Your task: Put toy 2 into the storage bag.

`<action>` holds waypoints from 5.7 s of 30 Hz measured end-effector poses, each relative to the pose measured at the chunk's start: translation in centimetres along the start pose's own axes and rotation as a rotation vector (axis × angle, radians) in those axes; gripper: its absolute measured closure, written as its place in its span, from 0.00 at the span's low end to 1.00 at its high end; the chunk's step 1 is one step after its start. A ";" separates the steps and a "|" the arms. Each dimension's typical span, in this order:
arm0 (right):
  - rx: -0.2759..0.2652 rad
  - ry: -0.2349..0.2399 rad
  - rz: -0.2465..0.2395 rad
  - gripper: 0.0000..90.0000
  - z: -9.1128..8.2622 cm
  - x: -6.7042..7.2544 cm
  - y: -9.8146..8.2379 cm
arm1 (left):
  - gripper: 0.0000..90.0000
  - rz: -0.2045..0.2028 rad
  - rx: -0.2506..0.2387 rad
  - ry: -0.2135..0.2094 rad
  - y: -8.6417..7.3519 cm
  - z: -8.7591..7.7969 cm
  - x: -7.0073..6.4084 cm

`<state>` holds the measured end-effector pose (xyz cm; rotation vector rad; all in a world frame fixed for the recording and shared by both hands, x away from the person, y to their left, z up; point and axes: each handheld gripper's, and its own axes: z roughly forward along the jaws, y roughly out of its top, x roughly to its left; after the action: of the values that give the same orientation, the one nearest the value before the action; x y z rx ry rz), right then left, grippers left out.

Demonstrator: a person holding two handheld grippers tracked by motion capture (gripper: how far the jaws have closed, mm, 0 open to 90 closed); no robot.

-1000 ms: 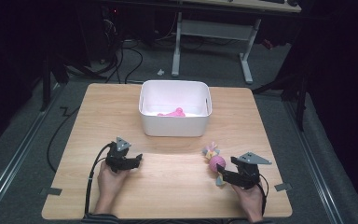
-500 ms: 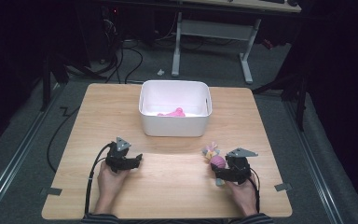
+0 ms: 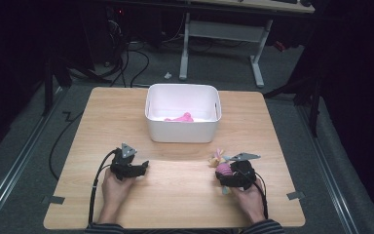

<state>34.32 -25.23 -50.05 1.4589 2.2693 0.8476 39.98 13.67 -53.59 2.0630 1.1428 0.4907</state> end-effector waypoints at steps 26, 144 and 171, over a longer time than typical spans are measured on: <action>-0.030 0.000 -0.048 0.38 -1.9 -0.1 0.5 | 0.29 0.000 0.001 -0.001 0.0 0.0 0.0; -0.086 0.005 -0.312 0.38 -0.4 -0.7 22.7 | 0.28 0.005 0.004 -0.004 0.0 0.0 0.0; 0.053 0.015 -0.255 0.36 1.9 -2.4 21.6 | 0.29 -0.006 -0.003 -0.002 0.0 0.0 0.1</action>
<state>51.87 -20.21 -38.12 1.1522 2.4390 0.7276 40.07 13.73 -53.60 2.0567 1.1459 0.4872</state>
